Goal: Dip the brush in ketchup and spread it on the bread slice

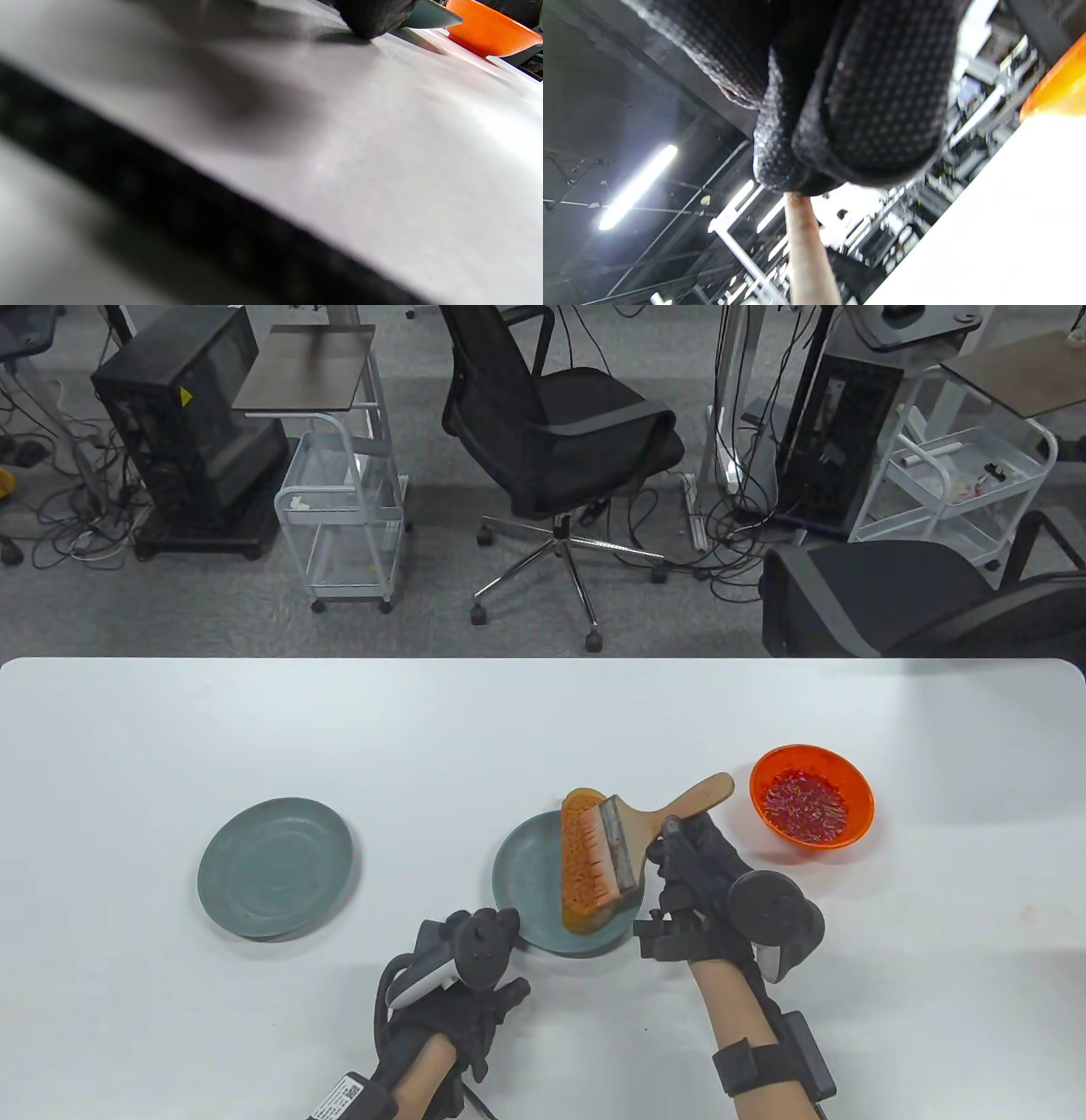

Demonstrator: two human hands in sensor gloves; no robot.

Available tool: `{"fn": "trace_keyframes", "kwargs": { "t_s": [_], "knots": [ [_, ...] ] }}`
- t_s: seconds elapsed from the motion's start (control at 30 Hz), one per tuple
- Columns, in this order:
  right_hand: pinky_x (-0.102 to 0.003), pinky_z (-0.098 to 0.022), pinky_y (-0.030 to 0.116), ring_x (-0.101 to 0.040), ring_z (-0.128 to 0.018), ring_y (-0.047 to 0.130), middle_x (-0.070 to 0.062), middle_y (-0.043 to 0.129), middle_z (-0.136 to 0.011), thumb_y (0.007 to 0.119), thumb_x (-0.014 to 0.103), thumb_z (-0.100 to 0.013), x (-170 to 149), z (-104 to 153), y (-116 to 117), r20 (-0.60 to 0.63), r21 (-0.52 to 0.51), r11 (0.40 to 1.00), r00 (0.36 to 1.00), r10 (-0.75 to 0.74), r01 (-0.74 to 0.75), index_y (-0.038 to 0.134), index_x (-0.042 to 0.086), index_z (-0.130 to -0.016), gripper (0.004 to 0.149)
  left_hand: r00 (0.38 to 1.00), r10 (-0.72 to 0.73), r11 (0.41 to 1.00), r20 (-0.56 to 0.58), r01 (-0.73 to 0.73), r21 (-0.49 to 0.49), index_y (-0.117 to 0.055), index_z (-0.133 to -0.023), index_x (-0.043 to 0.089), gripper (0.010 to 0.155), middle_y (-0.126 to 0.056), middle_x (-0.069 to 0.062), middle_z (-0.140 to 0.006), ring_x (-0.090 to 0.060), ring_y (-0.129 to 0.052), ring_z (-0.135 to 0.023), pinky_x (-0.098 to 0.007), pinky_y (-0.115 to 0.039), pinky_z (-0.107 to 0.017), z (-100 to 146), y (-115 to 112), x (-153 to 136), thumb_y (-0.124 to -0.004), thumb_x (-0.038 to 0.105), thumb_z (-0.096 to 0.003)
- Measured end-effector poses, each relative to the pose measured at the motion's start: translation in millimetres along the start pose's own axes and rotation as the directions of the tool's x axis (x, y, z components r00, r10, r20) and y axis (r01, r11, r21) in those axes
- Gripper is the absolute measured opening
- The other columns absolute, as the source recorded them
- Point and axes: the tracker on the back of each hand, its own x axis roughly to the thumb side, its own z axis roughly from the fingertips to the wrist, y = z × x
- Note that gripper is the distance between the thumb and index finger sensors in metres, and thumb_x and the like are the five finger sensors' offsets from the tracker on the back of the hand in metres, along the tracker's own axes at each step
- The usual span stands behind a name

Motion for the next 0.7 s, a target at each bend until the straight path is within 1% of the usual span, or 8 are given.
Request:
{"fn": "trace_keyframes", "kwargs": {
  "t_s": [0.1,0.17,0.27,0.37,0.5,0.6,0.67,0.7],
  "knots": [
    [-0.028,-0.021,0.102,-0.022,-0.036,0.113,-0.032,0.094,-0.063,0.085,0.024,-0.054,-1.4,-2.6,-6.6,-0.039,-0.02,0.998,0.997,-0.062,0.062,0.082,-0.01,-0.086,0.046,1.0,-0.003,1.0,-0.001,0.003,0.0,0.002,-0.108,0.026,0.077,-0.004,-0.01,-0.117,-0.043,0.0,-0.105,-0.065,-0.013,-0.067,0.1,-0.1,0.0,-0.055,0.052,-0.0631],
    [-0.028,-0.021,0.102,-0.022,-0.036,0.114,-0.033,0.094,-0.063,0.085,0.024,-0.054,-2.1,-1.3,-3.4,-0.092,-0.015,0.99,0.986,-0.138,0.137,0.082,-0.01,-0.086,0.046,1.0,-0.004,1.0,-0.002,0.004,-0.002,0.003,-0.108,0.026,0.077,-0.003,-0.01,-0.117,-0.043,0.0,-0.105,-0.065,-0.013,-0.067,0.1,0.0,-0.1,-0.055,0.052,-0.0632],
    [-0.029,-0.021,0.102,-0.023,-0.036,0.114,-0.033,0.093,-0.063,0.085,0.023,-0.054,-1.5,5.0,11.8,-0.191,0.035,0.97,0.954,-0.229,0.24,0.082,-0.011,-0.086,0.046,1.0,-0.003,1.0,-0.001,0.003,-0.001,0.003,-0.108,0.026,0.077,-0.003,-0.01,-0.117,-0.043,0.0,-0.105,-0.065,-0.013,-0.067,0.1,0.0,-0.2,-0.055,0.052,-0.0631],
    [-0.029,-0.021,0.102,-0.024,-0.036,0.114,-0.034,0.093,-0.063,0.085,0.022,-0.054,-1.2,10.4,24.1,-0.241,0.073,0.957,0.936,-0.257,0.281,0.082,-0.011,-0.086,0.046,1.0,-0.003,1.0,-0.001,0.003,0.0,0.003,-0.108,0.026,0.077,-0.004,-0.011,-0.117,-0.043,0.0,-0.105,-0.065,-0.013,-0.067,0.2,-0.1,-0.4,-0.055,0.052,-0.0631],
    [-0.028,-0.021,0.103,-0.023,-0.036,0.114,-0.033,0.094,-0.062,0.085,0.022,-0.054,-6.7,8.8,21.6,-0.18,0.075,0.984,0.973,-0.144,0.16,0.083,-0.011,-0.085,0.046,1.0,-0.004,1.0,0.0,0.004,0.0,0.003,-0.108,0.026,0.077,-0.003,-0.01,-0.117,-0.043,0.0,-0.105,-0.065,-0.013,-0.067,0.1,-0.1,-0.5,-0.055,0.052,-0.0631],
    [-0.029,-0.022,0.102,-0.025,-0.037,0.114,-0.035,0.093,-0.064,0.086,0.021,-0.054,-7.6,2.6,5.0,-0.136,-0.025,0.992,0.983,-0.124,0.121,0.082,-0.011,-0.086,0.046,1.0,-0.004,1.0,0.0,0.004,0.001,0.003,-0.108,0.026,0.077,-0.003,-0.01,-0.117,-0.043,0.0,-0.105,-0.065,-0.013,-0.067,0.1,-0.1,-0.5,-0.055,0.052,-0.0631],
    [-0.027,-0.022,0.103,-0.022,-0.037,0.115,-0.033,0.094,-0.063,0.085,0.023,-0.054,-6.8,-1.6,-6.1,-0.062,-0.075,0.996,0.997,-0.052,0.048,0.082,-0.01,-0.086,0.046,1.0,-0.006,1.0,-0.002,0.006,0.0,0.002,-0.108,0.026,0.077,-0.004,-0.011,-0.117,-0.043,0.0,-0.105,-0.065,-0.013,-0.067,0.0,0.0,-0.2,-0.055,0.052,-0.0631],
    [-0.026,-0.022,0.104,-0.022,-0.037,0.115,-0.033,0.094,-0.063,0.086,0.023,-0.054,-6.6,-1.8,-8.3,-0.046,-0.091,0.995,0.997,-0.056,0.052,0.083,-0.01,-0.085,0.046,1.0,-0.006,1.0,-0.002,0.006,-0.001,0.003,-0.108,0.026,0.077,-0.004,-0.01,-0.117,-0.043,0.0,-0.105,-0.065,-0.013,-0.067,-0.1,0.0,-0.1,-0.055,0.052,-0.063]
  ]
}}
